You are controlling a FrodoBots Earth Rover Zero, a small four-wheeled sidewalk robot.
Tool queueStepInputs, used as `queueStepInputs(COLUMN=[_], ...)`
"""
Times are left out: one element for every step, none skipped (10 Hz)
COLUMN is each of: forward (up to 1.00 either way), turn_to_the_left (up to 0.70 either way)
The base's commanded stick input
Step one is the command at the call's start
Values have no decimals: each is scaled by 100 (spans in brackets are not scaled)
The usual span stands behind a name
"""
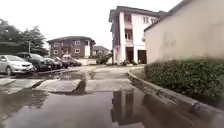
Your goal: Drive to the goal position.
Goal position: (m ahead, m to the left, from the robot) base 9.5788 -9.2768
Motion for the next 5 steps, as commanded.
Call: queueStepInputs(forward=[0, 0, 0, 30, 70], turn_to_the_left=[0, 0, 0, 0, 0])
